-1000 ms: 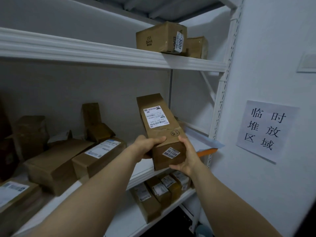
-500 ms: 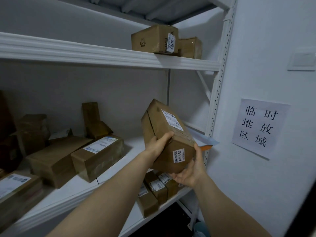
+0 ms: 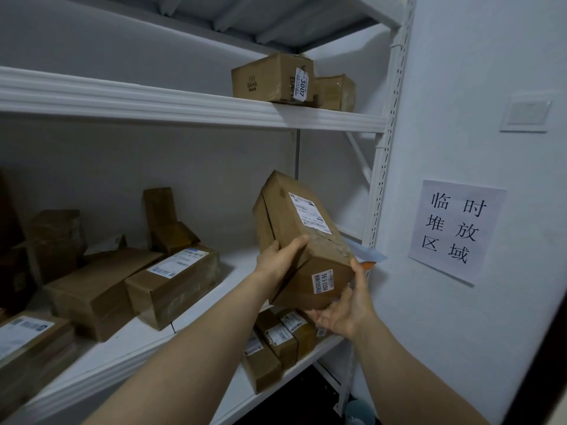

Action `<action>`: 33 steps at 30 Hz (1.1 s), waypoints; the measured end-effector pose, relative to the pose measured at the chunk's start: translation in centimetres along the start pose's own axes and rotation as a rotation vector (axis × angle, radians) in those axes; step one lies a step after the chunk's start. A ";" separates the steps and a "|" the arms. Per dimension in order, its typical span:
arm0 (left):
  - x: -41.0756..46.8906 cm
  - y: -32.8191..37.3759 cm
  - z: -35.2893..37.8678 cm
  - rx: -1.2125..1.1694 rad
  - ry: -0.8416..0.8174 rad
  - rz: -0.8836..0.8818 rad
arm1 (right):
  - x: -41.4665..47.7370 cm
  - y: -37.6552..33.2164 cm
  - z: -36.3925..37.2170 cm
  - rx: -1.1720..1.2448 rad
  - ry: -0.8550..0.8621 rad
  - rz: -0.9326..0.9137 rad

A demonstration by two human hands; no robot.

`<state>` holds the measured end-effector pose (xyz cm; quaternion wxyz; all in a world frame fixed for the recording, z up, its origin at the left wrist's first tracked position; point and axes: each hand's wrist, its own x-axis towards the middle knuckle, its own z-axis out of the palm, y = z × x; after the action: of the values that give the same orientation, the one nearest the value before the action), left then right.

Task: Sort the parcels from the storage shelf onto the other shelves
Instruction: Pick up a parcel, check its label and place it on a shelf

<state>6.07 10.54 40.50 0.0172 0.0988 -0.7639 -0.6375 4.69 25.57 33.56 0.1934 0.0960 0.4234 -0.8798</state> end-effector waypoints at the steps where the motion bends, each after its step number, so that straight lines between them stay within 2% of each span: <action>1: -0.1 0.0 0.0 -0.018 0.011 0.012 | -0.1 0.0 0.1 0.012 -0.012 0.003; 7: 1.3 -1.7 -0.8 -0.070 0.030 -0.080 | -0.3 0.6 0.1 -0.007 -0.010 0.085; 13: 0.4 -1.9 -1.2 0.088 0.032 -0.035 | -0.2 1.0 0.2 0.019 -0.033 0.146; 16: -0.1 -1.4 -1.6 0.080 0.013 -0.052 | -0.1 0.9 0.0 0.012 -0.034 0.146; 19: 0.1 -0.9 -2.1 0.065 0.013 -0.079 | 0.1 0.7 0.2 -0.017 -0.018 0.100; 25: 0.3 -0.6 -3.5 -0.112 0.126 -0.121 | 0.9 1.0 0.8 -0.106 0.023 -0.012; 33: 1.1 -2.9 -5.1 -0.028 0.225 -0.132 | 2.3 3.3 1.6 -0.331 0.019 -0.112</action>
<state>6.12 4.95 38.47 0.0621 0.2194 -0.7399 -0.6329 3.94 21.89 31.45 0.1531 0.0475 0.5690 -0.8065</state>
